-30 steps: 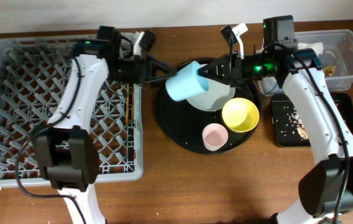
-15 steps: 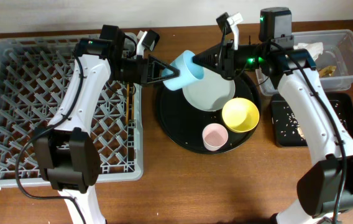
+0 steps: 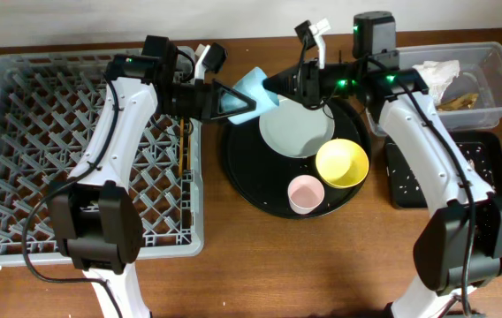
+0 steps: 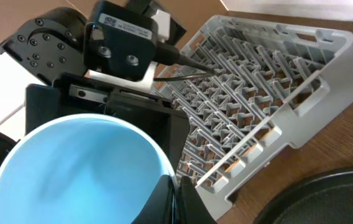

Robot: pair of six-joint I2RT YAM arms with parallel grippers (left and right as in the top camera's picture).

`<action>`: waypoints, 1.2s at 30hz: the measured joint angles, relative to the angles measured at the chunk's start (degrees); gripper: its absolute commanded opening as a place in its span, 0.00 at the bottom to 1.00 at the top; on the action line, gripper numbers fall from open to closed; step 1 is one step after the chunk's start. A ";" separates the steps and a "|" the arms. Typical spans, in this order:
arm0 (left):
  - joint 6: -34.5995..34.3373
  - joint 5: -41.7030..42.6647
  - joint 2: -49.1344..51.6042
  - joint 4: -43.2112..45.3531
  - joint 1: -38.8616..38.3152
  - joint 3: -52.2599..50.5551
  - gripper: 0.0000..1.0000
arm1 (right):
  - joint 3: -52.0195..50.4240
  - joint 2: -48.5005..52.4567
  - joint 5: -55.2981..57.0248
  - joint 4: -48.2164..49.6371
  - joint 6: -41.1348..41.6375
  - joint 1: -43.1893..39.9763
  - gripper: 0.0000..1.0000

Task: Sort waste into correct bins and load items into the dishwasher rack
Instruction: 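Lift the blue cup and hand it to the left gripper, then place the blue cup upside down in the rack with left gripper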

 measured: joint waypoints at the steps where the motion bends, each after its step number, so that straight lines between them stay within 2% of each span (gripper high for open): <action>1: 0.00 -0.11 0.00 -0.02 0.00 0.00 0.77 | 0.00 0.00 0.26 0.00 0.02 0.26 0.04; 4: 0.00 -0.26 0.00 -0.02 0.00 0.00 0.72 | 0.00 0.00 1.86 -0.72 0.09 0.98 0.04; 5: 0.00 -0.76 0.00 -0.02 0.07 0.00 0.55 | 0.00 0.00 2.78 -1.33 0.15 1.33 0.04; 7: 0.04 -1.25 0.00 -0.02 0.57 -0.02 0.44 | 0.00 0.00 3.50 -2.08 0.28 1.53 0.08; 8: 0.15 -1.62 0.00 -0.02 0.72 -0.02 0.43 | 0.00 0.00 3.56 -2.10 0.39 1.66 0.15; 9: 0.22 -2.05 0.00 0.02 0.94 -0.02 0.41 | 0.00 0.00 3.82 -2.05 0.57 1.86 0.29; 12: 0.22 -1.42 0.00 0.37 1.53 -0.02 0.36 | 0.00 0.02 5.86 -2.27 0.02 2.05 0.41; 13: 0.22 -1.36 0.00 0.59 1.57 -0.02 0.36 | 0.00 0.02 6.36 -2.21 0.22 2.05 0.51; 15: 0.22 -1.36 0.00 1.18 1.57 -0.02 0.36 | 0.00 0.02 6.86 -2.19 -0.02 1.97 0.58; 16: 0.22 -1.40 0.00 1.46 1.55 -0.02 0.34 | 0.00 0.02 7.02 -2.14 0.26 1.77 0.65; 18: 0.22 -2.08 0.00 2.12 1.84 -0.02 0.31 | 0.00 0.02 7.04 -2.14 0.04 0.33 0.68; 20: 0.13 -7.04 -0.02 2.21 3.76 0.11 0.31 | 0.00 0.02 8.44 -4.79 0.13 -3.30 0.70; 23: -2.97 -20.55 -1.33 2.14 7.19 0.22 0.31 | 0.00 0.04 14.86 -12.85 0.22 -8.33 0.70; 27: -8.07 -59.01 -10.01 -4.00 6.60 1.05 0.32 | 0.00 0.07 23.91 -19.39 0.15 -7.15 0.70; 28: -8.55 -64.17 -11.23 -6.21 6.21 1.38 0.32 | 0.00 0.07 25.18 -19.91 0.24 -6.82 0.70; 31: -13.27 -77.11 -11.91 -14.51 5.88 1.22 0.32 | 0.00 0.07 29.33 -22.38 0.17 -5.55 0.71; 36: -20.50 -84.83 -11.89 -21.35 5.92 -3.65 0.31 | 0.00 0.07 32.13 -23.43 -0.02 -5.07 0.71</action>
